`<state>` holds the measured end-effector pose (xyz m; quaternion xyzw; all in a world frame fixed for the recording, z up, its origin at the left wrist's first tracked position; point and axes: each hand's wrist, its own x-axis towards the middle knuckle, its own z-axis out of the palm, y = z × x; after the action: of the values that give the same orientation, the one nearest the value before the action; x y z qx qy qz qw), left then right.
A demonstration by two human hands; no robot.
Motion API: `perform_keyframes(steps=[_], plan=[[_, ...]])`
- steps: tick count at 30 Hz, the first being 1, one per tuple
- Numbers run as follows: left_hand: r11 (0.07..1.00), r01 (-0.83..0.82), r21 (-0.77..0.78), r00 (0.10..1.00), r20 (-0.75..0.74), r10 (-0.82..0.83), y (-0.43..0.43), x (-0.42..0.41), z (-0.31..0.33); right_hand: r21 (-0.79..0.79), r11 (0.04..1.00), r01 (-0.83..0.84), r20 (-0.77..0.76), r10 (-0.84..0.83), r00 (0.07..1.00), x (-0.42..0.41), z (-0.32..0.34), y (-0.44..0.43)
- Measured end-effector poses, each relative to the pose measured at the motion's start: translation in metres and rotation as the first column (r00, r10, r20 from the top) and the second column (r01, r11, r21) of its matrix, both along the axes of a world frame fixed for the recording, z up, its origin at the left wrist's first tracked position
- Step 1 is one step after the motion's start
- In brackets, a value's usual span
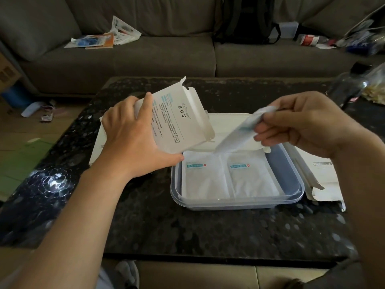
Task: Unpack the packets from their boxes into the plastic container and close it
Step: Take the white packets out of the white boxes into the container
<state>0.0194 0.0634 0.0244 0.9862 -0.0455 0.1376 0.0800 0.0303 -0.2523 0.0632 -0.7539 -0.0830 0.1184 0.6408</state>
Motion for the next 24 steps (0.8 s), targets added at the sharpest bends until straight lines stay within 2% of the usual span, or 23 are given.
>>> perform_keyframes(steps=[4, 9, 13, 19, 24], plan=[[1.0, 0.015, 0.009, 1.0, -0.001, -0.015, -0.001, -0.001, -0.001, -0.321, 0.947, 0.021, 0.017, -0.016, 1.0, -0.004, -0.002, 0.011], [1.0, 0.029, 0.004, 1.0, -0.003, -0.029, -0.001, 0.0, -0.001, -0.452, 0.886, 0.101, 0.014, -0.107, 0.994, -0.002, 0.0, 0.014], [0.999, 0.038, 0.001, 0.999, -0.006, -0.037, -0.003, 0.0, -0.002, -0.648, 0.754, 0.109, 0.015, -0.13, 0.991, 0.008, -0.015, 0.023], [0.999, 0.042, -0.004, 0.999, -0.012, -0.042, -0.004, -0.001, -0.005, -0.786, 0.609, 0.107, 0.018, -0.149, 0.989, 0.02, -0.038, 0.037], [0.999, 0.048, 0.001, 0.999, -0.003, -0.048, -0.008, -0.002, -0.006, -0.934, 0.351, 0.062, 0.017, -0.128, 0.992, 0.014, -0.052, 0.041]])
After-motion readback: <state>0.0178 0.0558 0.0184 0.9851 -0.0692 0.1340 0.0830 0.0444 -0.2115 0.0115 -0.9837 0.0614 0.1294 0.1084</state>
